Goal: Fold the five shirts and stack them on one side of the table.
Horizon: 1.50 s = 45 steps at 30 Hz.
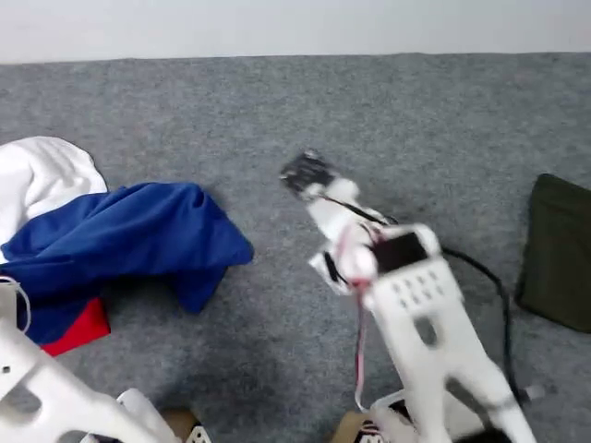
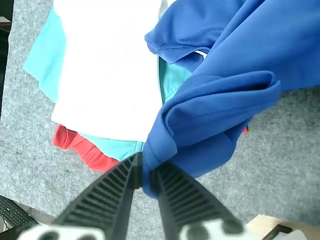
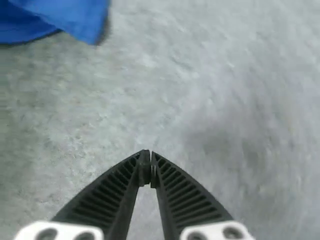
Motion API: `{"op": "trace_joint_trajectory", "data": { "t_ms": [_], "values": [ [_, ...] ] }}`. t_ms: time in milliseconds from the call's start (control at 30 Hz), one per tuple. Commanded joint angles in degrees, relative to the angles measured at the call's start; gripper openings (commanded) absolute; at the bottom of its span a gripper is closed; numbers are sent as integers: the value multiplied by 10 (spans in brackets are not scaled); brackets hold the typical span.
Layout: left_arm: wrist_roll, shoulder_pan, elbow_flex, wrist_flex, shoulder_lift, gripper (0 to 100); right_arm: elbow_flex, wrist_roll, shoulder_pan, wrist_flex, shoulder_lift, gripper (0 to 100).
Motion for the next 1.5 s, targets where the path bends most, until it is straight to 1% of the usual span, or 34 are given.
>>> {"op": "trace_joint_trajectory", "data": {
  "t_ms": [0, 133, 200, 300, 367, 467, 633, 900, 1100, 1467],
  "values": [
    [-2, -3, -4, 8, -11, 2, -103, 82, -37, -7, 112, 69],
    [-2, -3, -4, 8, -11, 2, -169, 142, -59, -7, 208, 121],
    [-1, -3, -4, 8, -11, 2, -192, 185, -66, -9, 244, 149],
    [-1, -3, -3, 9, -11, 2, -216, 252, -78, -14, 284, 216],
    [-1, -4, -2, 10, -11, 2, -232, 278, -87, -14, 307, 256],
    [-1, -4, 21, 9, -14, 2, -260, 302, -105, -14, 340, 263],
    [-1, -4, 55, 8, -14, 2, -324, 314, -131, -14, 401, 264],
    [-1, -4, 61, 8, -15, 2, -390, 314, -170, -14, 488, 266],
    [-1, -4, 61, 8, -15, 2, -420, 314, -175, -37, 544, 266],
    [-1, -4, 61, 8, -15, 2, -508, 314, -173, -37, 647, 263]
  ]
}}
